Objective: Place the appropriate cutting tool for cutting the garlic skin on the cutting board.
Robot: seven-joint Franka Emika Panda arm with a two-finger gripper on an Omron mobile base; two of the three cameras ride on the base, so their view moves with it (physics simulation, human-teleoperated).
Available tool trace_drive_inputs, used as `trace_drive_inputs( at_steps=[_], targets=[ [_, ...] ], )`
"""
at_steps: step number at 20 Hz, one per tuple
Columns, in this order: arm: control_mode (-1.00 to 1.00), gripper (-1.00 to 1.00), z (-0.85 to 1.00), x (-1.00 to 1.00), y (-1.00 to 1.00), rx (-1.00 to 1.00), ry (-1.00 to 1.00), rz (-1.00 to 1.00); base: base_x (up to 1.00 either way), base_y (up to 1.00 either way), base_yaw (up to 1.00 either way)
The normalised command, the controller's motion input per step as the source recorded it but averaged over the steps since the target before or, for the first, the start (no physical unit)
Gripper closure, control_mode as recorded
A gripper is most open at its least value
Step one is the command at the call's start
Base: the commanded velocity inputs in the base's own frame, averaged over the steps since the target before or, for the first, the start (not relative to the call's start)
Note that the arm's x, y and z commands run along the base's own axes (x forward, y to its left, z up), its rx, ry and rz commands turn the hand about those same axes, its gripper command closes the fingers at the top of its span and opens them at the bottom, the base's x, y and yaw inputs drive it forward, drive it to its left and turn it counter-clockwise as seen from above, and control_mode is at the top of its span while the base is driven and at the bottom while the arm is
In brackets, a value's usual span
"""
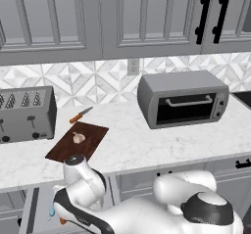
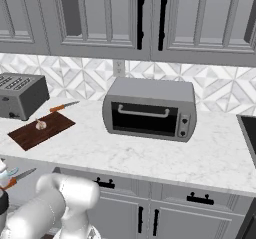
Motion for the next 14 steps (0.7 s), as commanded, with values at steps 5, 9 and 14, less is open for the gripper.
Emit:
trace_drive_inputs(
  at_steps=[5,9,14],
  targets=[
    [-1.00,-1.00,-0.37,0.32,0.33,-0.10,0.05,0.18,0.00,0.00,0.00],
    [-1.00,-1.00,-0.40,0.14,0.39,-0.08,0.04,0.03,0.00,0.00,0.00],
    [-1.00,-1.00,-0.46,0.08,0.35,-0.03,0.04,0.00,0.00,0.00,0.00]
  ],
)
